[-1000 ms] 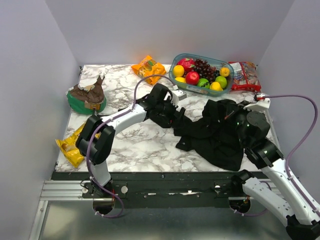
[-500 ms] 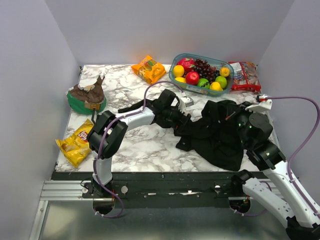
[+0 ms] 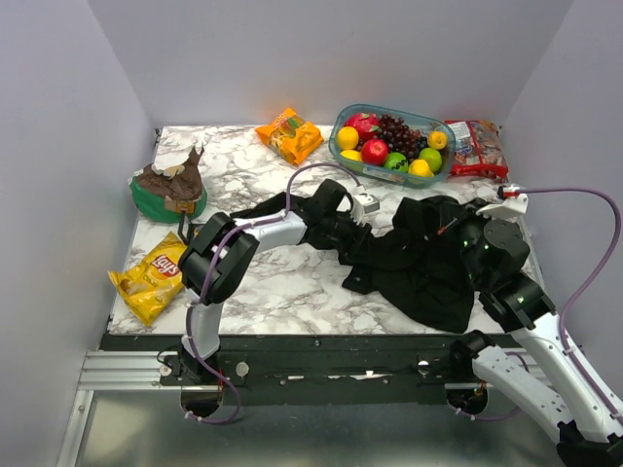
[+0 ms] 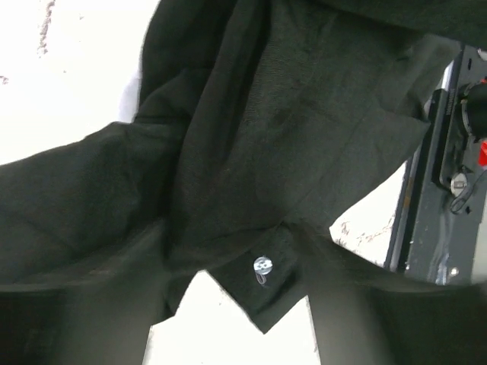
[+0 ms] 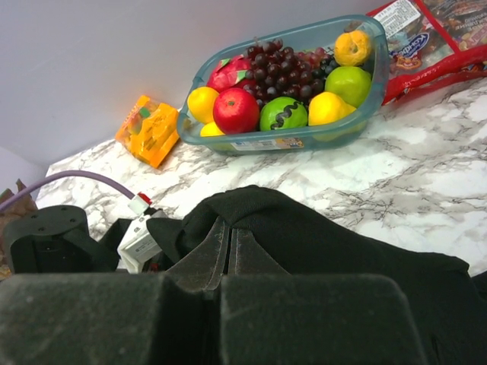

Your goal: Pin the brooch onto the clothing

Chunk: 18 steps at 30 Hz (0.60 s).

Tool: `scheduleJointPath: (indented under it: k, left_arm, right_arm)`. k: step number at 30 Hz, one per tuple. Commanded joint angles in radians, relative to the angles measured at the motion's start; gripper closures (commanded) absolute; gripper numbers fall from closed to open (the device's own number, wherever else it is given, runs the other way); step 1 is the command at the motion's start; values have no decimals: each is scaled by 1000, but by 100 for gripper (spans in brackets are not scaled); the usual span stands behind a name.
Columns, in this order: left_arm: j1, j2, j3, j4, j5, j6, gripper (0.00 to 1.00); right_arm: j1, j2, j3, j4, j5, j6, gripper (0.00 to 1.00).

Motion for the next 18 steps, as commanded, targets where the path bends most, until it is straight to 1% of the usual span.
scheduleJointPath:
  k: [1,2,4,5,6,8,10,11,12,13,14,17,18]
  left_arm:
    - [-31,-4,25,2,18,4,45]
    - [-31,-4,29,-4,12,4,59]
    - [-31,-4,48,-34,-19,12,72]
    - [-31,-7,53,-47,-31,19,84]
    - [-31,-13,57,-68,-46,30,89]
    - [-31,-42,65,-88,-123,42,100]
    - [-31,-100,68,-122,-215,67,100]
    - [-31,-128,68,-137,-320,73,100]
    - [-30,-157,66,-163,-391,79,100]
    - [-30,-223,66,-176,-459,95,100]
    - [-30,-261,66,-189,-593,101,100]
    - [-30,-427,50,-205,-765,144,100]
    - [-30,-467,48,-206,-828,151,100]
  right_arm:
    - [-4,-6,-12,-19,-11,11,99]
    - [-4,-6,-12,-21,-11,11,99]
    - [-4,-9,-13,-24,-10,11,99]
    - [-4,-11,-13,-27,-5,10,99]
    - [-4,-14,-13,-29,-2,10,99]
    - [-4,-19,-9,-29,9,-1,99]
    - [-4,-16,6,-26,15,-38,99]
    - [-4,-7,29,-29,26,-56,99]
    - [-4,-3,49,-29,32,-76,99]
    - [-6,3,68,-30,36,-120,99]
    - [-4,10,118,-30,44,-143,99]
    - [-4,26,207,-29,53,-232,99]
    - [-4,36,267,-29,55,-252,99]
